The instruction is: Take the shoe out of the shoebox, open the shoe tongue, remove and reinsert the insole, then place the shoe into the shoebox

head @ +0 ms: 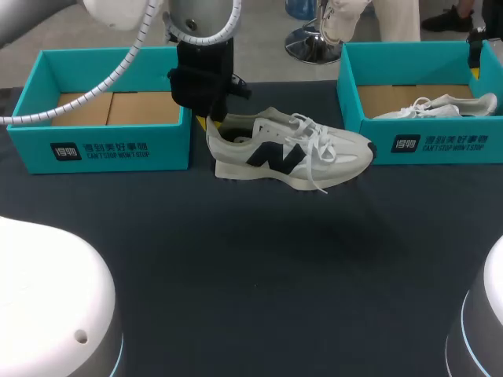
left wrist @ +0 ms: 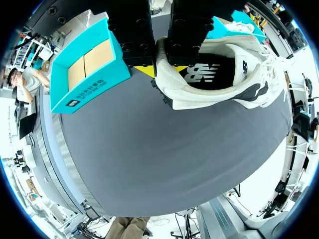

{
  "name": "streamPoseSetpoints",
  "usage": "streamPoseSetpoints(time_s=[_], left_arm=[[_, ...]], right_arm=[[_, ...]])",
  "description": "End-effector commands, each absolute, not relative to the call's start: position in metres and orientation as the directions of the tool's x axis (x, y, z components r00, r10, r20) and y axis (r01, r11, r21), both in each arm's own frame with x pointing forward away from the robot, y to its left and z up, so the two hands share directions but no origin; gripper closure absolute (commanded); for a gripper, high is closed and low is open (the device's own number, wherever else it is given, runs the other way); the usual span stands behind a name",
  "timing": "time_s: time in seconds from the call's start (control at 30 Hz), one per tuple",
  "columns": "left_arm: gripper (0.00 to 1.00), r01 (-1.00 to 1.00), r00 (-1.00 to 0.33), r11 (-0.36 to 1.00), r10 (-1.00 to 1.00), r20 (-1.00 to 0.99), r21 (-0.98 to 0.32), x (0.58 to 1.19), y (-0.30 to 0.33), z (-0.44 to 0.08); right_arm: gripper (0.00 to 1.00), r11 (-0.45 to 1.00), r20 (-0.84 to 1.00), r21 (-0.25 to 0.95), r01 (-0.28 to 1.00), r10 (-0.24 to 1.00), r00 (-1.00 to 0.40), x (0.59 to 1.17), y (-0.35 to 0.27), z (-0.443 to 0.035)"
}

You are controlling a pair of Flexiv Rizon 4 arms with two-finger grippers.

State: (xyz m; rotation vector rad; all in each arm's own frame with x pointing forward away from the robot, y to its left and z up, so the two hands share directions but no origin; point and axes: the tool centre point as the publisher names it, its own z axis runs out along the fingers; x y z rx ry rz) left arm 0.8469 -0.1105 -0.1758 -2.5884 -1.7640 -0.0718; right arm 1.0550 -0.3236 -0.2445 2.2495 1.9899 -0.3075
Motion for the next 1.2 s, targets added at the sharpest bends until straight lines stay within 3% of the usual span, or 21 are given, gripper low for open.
streamPoseSetpoints(time_s=[0.03, 0.63, 1.2], left_arm=[[1.0, 0.93, 0.367, -0.367, 0.93, 0.028, 0.007, 0.846, -0.114, -0.185], [1.0, 0.928, 0.362, -0.35, 0.929, 0.076, -0.13, 0.83, -0.129, -0.288], [1.0, 0.916, 0.377, -0.351, 0.919, 0.118, -0.194, 0.807, -0.126, -0.331]], right_arm=[[0.0, -0.128, -0.232, -0.046, 0.991, 0.966, 0.114, 1.057, -0.324, -0.244], [0.0, -0.128, -0.232, -0.046, 0.991, 0.966, 0.114, 1.057, -0.324, -0.244], [0.0, -0.128, -0.232, -0.046, 0.991, 0.966, 0.114, 1.057, -0.324, -0.244]])
